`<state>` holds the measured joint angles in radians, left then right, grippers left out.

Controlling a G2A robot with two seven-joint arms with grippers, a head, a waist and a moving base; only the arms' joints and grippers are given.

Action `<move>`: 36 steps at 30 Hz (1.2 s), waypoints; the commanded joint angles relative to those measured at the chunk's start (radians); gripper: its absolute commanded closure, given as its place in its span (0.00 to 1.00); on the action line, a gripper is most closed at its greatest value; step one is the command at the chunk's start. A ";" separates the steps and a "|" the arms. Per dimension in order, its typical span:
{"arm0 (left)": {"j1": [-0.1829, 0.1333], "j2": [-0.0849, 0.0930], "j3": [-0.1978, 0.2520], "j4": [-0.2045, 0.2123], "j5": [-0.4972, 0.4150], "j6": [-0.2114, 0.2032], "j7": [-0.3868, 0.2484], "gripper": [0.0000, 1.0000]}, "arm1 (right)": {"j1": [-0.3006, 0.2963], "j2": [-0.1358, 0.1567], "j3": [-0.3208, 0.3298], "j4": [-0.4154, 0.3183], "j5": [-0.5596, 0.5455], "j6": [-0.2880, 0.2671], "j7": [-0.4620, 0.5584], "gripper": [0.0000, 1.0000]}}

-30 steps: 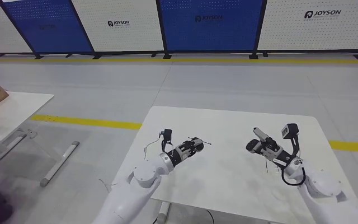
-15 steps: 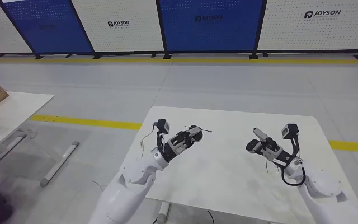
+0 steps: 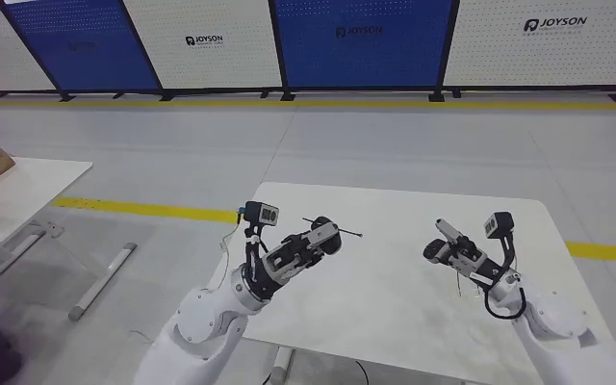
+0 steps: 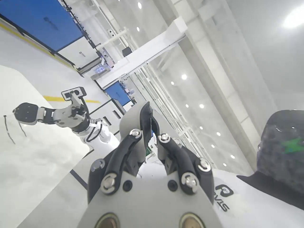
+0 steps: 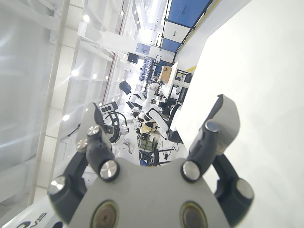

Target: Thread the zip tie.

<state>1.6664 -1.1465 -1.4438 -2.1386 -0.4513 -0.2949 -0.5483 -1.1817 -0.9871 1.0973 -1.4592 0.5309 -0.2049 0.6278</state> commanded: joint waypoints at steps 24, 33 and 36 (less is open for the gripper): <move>-0.197 -0.023 0.258 0.346 0.306 0.241 0.137 1.00 | 0.000 0.000 0.000 0.000 0.000 0.000 0.000 0.00; -0.249 -0.034 0.320 0.469 0.282 0.238 0.141 1.00 | 0.000 0.000 0.000 0.000 0.000 0.000 0.000 0.00; -0.249 -0.035 0.323 0.470 0.282 0.234 0.153 1.00 | 0.000 0.000 0.000 0.000 0.000 0.000 0.000 0.00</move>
<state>1.4168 -1.1817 -1.1205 -1.6677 -0.1691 -0.0615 -0.3943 -1.1817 -0.9871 1.0973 -1.4592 0.5309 -0.2049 0.6278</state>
